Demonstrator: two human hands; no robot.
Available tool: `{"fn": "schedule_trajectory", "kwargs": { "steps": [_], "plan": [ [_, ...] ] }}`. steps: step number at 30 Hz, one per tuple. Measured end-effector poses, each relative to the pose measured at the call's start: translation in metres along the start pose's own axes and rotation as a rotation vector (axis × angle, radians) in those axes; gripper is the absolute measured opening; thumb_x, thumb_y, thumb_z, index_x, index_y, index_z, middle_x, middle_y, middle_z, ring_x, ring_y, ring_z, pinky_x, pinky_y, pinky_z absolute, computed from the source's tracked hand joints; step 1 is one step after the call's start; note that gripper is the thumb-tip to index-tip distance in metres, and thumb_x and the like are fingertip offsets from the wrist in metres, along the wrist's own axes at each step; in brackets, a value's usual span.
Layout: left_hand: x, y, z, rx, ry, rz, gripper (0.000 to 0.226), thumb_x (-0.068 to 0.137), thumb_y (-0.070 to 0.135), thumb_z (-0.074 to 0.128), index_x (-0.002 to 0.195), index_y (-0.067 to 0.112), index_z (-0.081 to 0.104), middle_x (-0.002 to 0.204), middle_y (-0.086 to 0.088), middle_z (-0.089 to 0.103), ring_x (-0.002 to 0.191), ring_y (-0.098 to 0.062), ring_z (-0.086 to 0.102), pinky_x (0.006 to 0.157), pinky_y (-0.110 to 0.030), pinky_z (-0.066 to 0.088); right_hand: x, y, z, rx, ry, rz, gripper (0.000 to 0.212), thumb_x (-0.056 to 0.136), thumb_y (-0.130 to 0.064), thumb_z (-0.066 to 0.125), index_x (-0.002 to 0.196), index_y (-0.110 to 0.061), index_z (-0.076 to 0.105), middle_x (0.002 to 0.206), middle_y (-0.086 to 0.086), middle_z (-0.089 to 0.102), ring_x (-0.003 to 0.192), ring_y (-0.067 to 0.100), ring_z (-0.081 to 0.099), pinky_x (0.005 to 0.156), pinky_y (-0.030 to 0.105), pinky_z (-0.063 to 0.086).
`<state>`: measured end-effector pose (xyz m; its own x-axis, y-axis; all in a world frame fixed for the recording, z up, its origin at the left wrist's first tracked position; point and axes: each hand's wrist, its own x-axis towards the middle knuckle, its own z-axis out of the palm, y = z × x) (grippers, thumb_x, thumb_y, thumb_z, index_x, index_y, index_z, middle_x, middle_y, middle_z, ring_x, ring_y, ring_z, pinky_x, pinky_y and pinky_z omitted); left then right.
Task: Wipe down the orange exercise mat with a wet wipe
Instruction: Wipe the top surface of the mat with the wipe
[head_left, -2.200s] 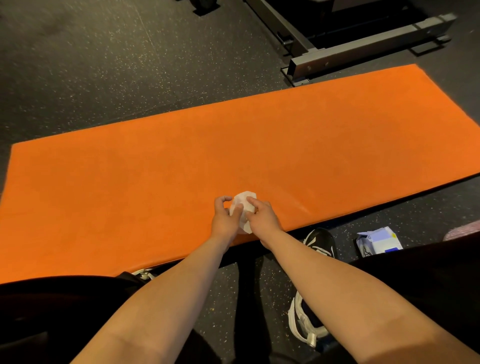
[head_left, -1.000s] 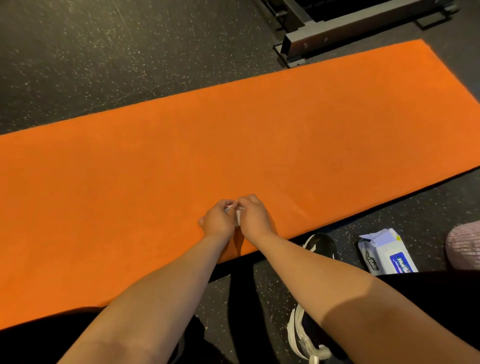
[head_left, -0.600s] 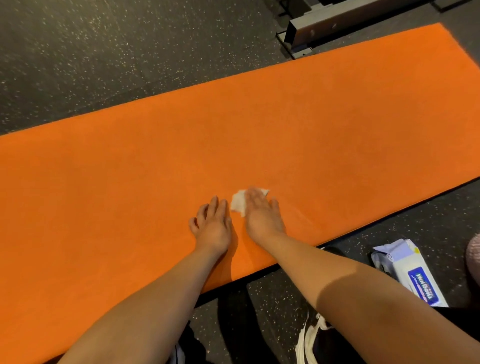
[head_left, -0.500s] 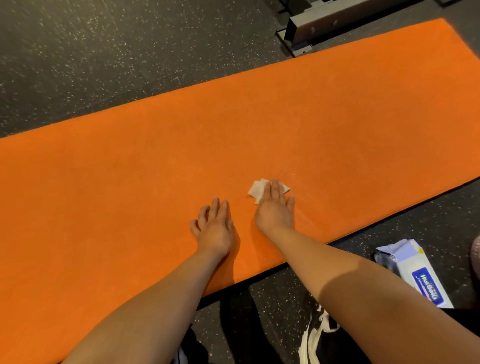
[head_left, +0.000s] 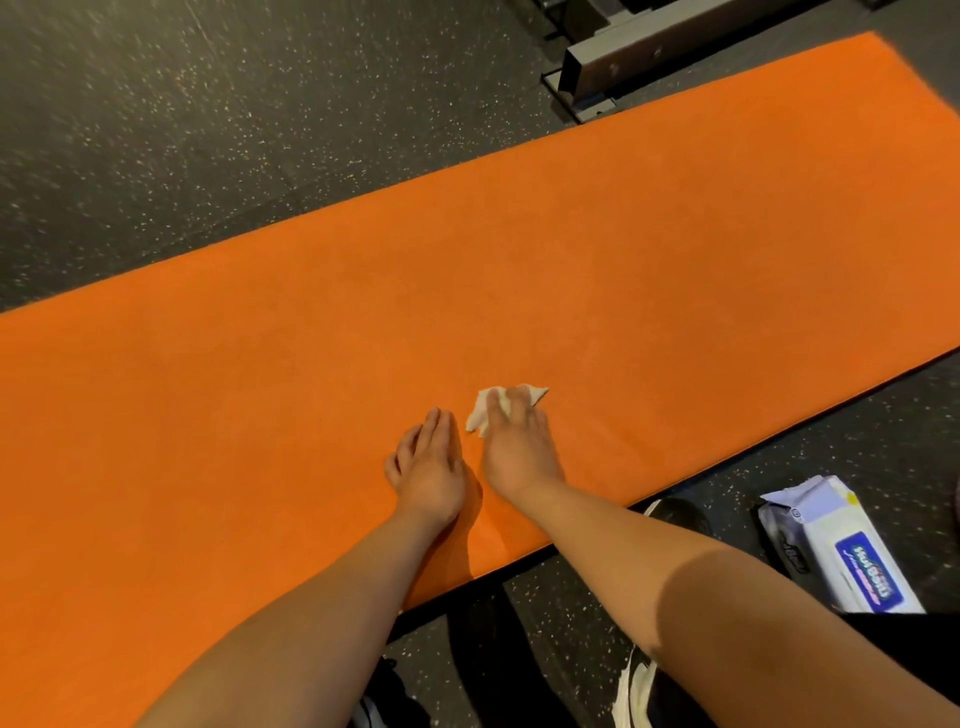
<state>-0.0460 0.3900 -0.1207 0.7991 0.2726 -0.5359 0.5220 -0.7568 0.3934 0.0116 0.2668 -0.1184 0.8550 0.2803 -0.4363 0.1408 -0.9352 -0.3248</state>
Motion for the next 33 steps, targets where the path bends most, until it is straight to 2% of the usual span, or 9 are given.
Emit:
{"fn": "schedule_trajectory", "kwargs": {
  "steps": [5,7,11,14,17,19,24,30,33],
  "plan": [
    [0.003,-0.002,-0.004,0.038,0.025,-0.003,0.059,0.105,0.038,0.034,0.16,0.034,0.013,0.168,0.014,0.001,0.146,-0.019,0.014,0.112,-0.044,0.013,0.006,-0.001,0.008,-0.097,-0.137,-0.341,0.058,0.109,-0.024,0.031,0.163,-0.026,0.008,0.17,-0.003,-0.002,0.156,0.016,-0.01,0.126,0.047,-0.003],
    [0.007,-0.002,-0.008,0.069,0.007,-0.008,0.056,0.107,0.037,0.032,0.159,0.036,0.014,0.168,0.014,0.0,0.143,-0.021,0.017,0.109,-0.044,0.016,0.018,0.013,0.001,-0.154,-0.1,-0.275,0.06,0.107,-0.021,0.03,0.162,-0.028,0.009,0.17,-0.004,-0.002,0.156,0.014,-0.01,0.124,0.05,-0.005],
    [0.018,0.006,-0.015,0.125,-0.031,-0.032,0.055,0.106,0.036,0.031,0.158,0.041,0.011,0.168,0.012,-0.007,0.13,-0.028,0.025,0.101,-0.045,0.02,0.036,0.012,-0.011,-0.039,-0.011,0.105,0.065,0.105,-0.021,0.031,0.163,-0.026,0.002,0.169,-0.001,-0.013,0.155,0.02,-0.016,0.124,0.053,-0.004],
    [0.028,0.012,-0.019,0.097,0.071,-0.001,0.054,0.106,0.034,0.031,0.157,0.042,0.016,0.168,0.009,-0.006,0.129,-0.028,0.027,0.102,-0.045,0.019,0.03,-0.015,-0.003,-0.024,-0.11,-0.109,0.061,0.107,-0.031,0.033,0.162,-0.03,0.007,0.17,-0.002,-0.011,0.155,0.02,-0.016,0.125,0.051,-0.002],
    [0.042,0.008,-0.021,0.064,0.083,0.009,0.055,0.105,0.032,0.033,0.157,0.04,0.018,0.168,0.009,-0.004,0.145,-0.025,0.012,0.112,-0.048,0.01,0.03,-0.013,0.003,-0.074,-0.182,-0.325,0.058,0.108,-0.032,0.033,0.162,-0.035,0.01,0.17,-0.009,-0.007,0.155,0.013,-0.015,0.124,0.051,-0.008],
    [0.046,0.004,-0.02,0.073,0.038,-0.011,0.054,0.106,0.036,0.032,0.157,0.042,0.016,0.168,0.01,-0.006,0.15,-0.025,0.003,0.116,-0.052,0.008,0.044,0.001,-0.001,-0.105,-0.118,-0.28,0.055,0.109,-0.039,0.024,0.162,-0.035,0.008,0.17,-0.009,-0.005,0.155,0.013,-0.014,0.124,0.053,-0.008],
    [0.046,0.002,-0.013,0.12,0.053,-0.012,0.055,0.105,0.038,0.032,0.156,0.045,0.013,0.168,0.011,-0.01,0.149,-0.024,0.002,0.115,-0.051,0.008,0.066,0.013,-0.019,0.017,0.03,0.158,0.059,0.109,-0.037,0.023,0.163,-0.028,0.001,0.169,0.0,-0.013,0.155,0.022,-0.017,0.124,0.052,-0.005],
    [0.048,-0.003,-0.006,0.068,0.068,0.002,0.042,0.106,0.042,0.027,0.147,0.039,0.037,0.167,0.015,-0.013,0.148,-0.019,0.001,0.115,-0.047,0.004,0.05,-0.022,-0.003,-0.039,-0.132,-0.196,0.056,0.109,-0.037,0.027,0.162,-0.032,0.009,0.169,-0.007,-0.01,0.154,0.016,-0.018,0.124,0.052,-0.004],
    [0.047,-0.003,-0.009,0.087,0.07,-0.004,0.046,0.105,0.04,0.03,0.151,0.042,0.03,0.167,0.014,-0.013,0.149,-0.022,0.001,0.115,-0.049,0.005,0.06,-0.003,-0.009,-0.129,-0.074,-0.206,0.055,0.109,-0.037,0.026,0.162,-0.036,0.01,0.17,-0.009,-0.004,0.156,0.019,-0.013,0.123,0.056,-0.003]
  ]
}}
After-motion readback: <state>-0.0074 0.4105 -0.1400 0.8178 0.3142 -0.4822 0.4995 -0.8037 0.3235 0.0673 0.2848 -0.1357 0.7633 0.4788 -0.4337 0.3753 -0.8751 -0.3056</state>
